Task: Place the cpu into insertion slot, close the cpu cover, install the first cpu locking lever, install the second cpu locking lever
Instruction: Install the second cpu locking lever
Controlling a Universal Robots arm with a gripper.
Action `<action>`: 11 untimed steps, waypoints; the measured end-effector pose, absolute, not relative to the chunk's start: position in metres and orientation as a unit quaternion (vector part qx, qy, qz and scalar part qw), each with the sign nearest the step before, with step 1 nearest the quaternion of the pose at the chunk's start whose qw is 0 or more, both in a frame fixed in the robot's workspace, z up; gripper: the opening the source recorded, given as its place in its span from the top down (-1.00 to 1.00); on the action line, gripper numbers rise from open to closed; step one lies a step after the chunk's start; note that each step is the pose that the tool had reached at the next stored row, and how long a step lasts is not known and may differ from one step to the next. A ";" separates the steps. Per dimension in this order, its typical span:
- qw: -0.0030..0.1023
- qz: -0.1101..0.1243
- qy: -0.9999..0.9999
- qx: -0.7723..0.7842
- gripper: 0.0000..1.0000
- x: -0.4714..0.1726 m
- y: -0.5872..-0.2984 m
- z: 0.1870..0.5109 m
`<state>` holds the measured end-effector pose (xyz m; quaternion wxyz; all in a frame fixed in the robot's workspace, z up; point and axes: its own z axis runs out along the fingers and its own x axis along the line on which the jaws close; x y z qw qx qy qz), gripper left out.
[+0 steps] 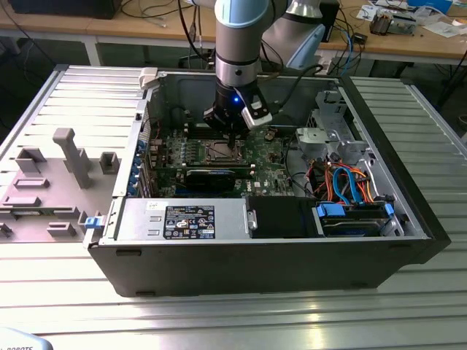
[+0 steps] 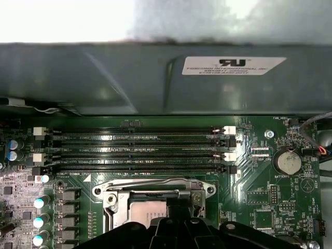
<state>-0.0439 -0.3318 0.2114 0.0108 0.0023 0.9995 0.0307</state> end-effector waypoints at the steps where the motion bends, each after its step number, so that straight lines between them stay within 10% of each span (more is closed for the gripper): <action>1: 0.011 0.031 0.999 0.002 0.79 -0.044 -0.332 0.212; 11: 0.011 0.030 0.999 0.002 0.79 -0.044 -0.332 0.221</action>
